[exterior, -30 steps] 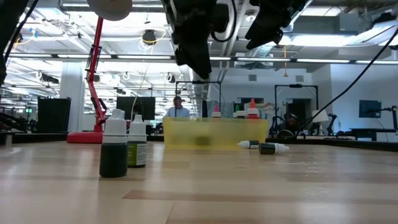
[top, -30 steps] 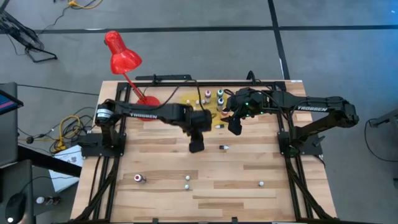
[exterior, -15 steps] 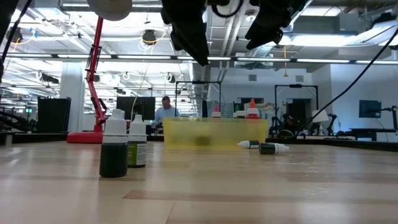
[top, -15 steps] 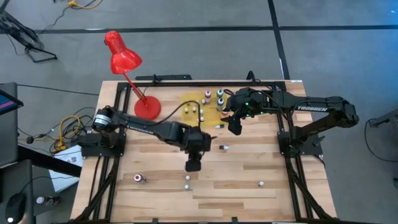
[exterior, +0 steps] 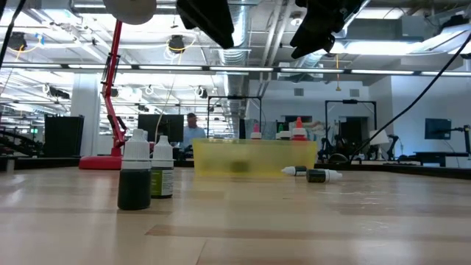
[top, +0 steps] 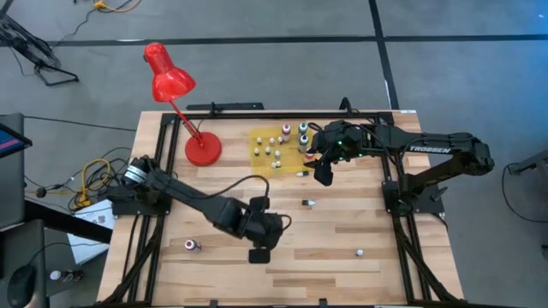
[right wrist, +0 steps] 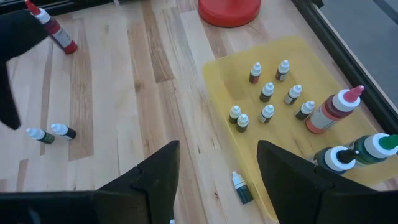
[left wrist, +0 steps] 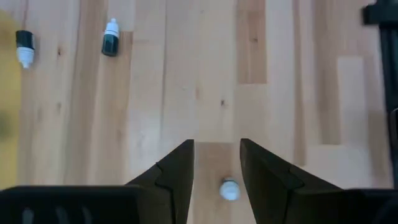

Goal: Pick & Place food coloring
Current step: Put the small black food coloring bottle into the yellow bin

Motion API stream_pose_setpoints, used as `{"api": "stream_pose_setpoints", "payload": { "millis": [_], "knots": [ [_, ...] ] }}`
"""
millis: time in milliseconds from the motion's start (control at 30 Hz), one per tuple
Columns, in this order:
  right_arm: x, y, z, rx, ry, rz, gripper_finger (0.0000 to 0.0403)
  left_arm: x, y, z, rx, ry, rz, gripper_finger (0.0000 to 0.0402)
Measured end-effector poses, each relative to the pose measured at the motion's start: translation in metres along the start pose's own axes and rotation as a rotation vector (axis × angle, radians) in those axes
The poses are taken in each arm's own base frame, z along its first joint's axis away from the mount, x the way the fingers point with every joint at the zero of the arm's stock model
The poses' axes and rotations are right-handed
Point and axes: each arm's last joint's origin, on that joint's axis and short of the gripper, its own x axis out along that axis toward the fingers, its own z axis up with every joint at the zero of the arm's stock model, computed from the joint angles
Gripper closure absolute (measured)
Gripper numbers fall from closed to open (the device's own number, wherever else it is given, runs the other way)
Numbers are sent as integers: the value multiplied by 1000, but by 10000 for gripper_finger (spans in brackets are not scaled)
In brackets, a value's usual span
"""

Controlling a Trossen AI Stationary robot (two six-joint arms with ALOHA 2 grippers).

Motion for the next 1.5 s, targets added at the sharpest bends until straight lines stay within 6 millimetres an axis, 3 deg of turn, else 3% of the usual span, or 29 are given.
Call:
{"api": "stream_pose_setpoints", "payload": {
  "millis": [267, 567, 867, 1100, 1500],
  "knots": [
    [0, 0, 0, 0, -4, 0, 198, 17, -27, -14, -134, 20, 40, 270],
    [0, 0, 5, 0, -48, 3, 198, 38, -45, -32, -249, 97, 97, 202],
    [0, 1, 9, 0, -94, 7, 198, 51, -45, -46, -271, 195, 183, 166],
    [-1, 1, 12, 0, -121, 9, 198, 57, -40, -50, -278, 214, 198, 164],
    [-1, 1, 12, 0, -129, 10, 198, 83, -24, -67, -321, 246, 182, 164]
  ]
}}
